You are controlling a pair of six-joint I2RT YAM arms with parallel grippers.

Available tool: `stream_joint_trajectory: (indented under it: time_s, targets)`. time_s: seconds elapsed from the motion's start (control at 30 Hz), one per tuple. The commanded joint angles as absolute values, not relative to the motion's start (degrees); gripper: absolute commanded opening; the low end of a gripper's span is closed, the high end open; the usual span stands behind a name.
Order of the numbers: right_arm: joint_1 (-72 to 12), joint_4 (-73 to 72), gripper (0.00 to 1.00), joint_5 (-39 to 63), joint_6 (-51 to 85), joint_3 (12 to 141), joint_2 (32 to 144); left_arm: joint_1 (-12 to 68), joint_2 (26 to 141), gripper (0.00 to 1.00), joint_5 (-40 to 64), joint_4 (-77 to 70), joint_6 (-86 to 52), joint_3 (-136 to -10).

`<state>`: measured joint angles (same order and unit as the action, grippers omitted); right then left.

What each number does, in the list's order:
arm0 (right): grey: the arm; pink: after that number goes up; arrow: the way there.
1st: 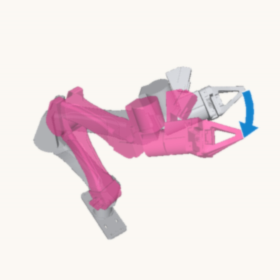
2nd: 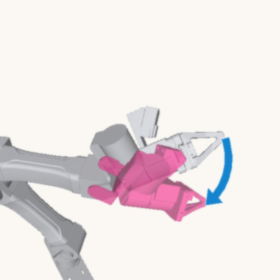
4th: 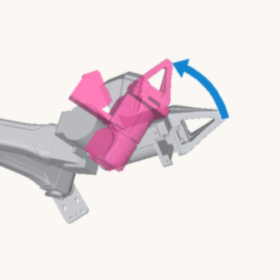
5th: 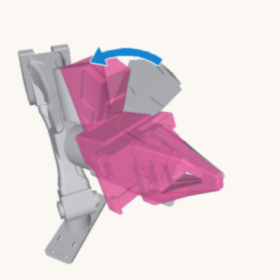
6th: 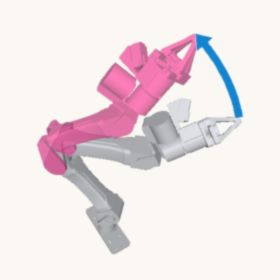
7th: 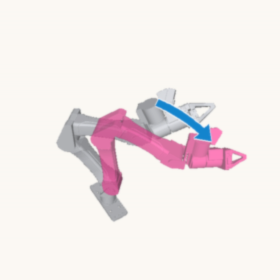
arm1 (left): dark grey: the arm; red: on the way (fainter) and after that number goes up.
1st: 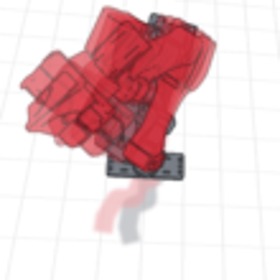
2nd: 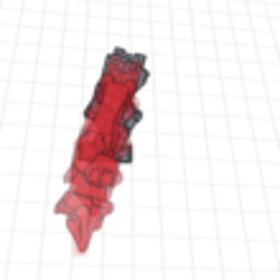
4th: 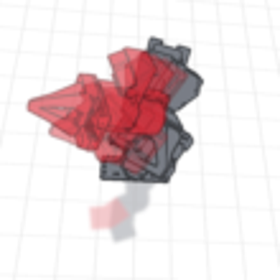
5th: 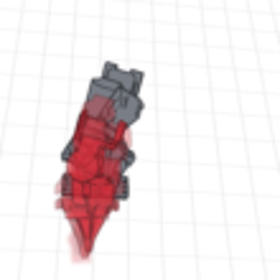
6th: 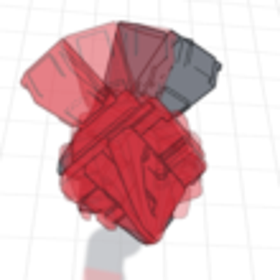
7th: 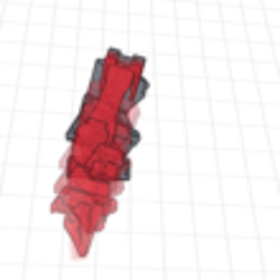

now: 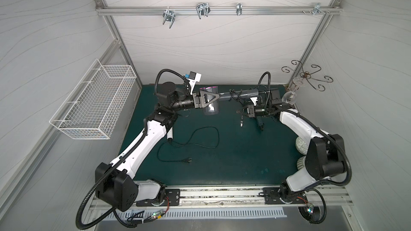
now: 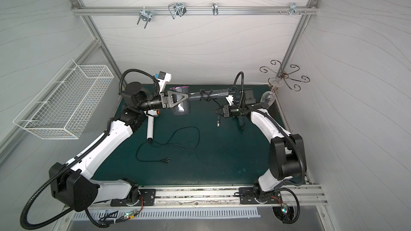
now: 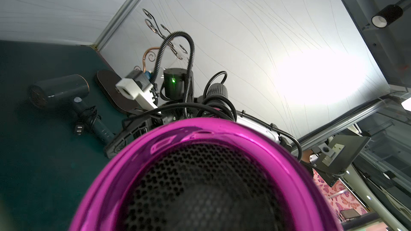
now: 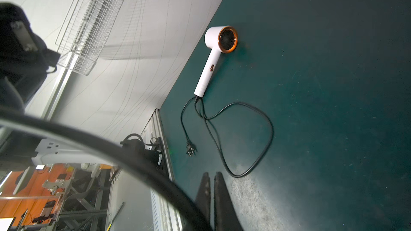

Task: Wrap the cord around the hair dryer
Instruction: Wrap the power cord around the hair dryer.

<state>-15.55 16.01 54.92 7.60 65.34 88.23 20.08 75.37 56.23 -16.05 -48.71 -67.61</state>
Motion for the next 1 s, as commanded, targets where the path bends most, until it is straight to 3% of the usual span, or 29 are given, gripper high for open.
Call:
stream_joint_trajectory:
  time_s: [0.0, 0.27, 0.7, 0.97]
  targets:
    - [-17.87, 10.33, 0.0, 53.87, 11.41, 60.54, 83.43, 18.45, 75.61, 0.0, 54.62, -26.39, -51.52, -71.26]
    - [-24.65, 10.3, 0.0, 47.63, 9.6, 50.69, 75.13, 15.95, 78.34, 0.0, 52.93, -16.4, -44.82, -76.4]
    - [-35.1, 33.34, 0.0, 34.18, 0.73, 54.67, 66.73, 11.04, 87.28, 0.0, 48.81, -16.66, -43.71, -77.97]
    - [-28.07, 27.67, 0.0, 40.82, 9.76, 52.65, 68.54, 10.81, 88.42, 0.0, 49.82, -16.61, -43.61, -79.71]
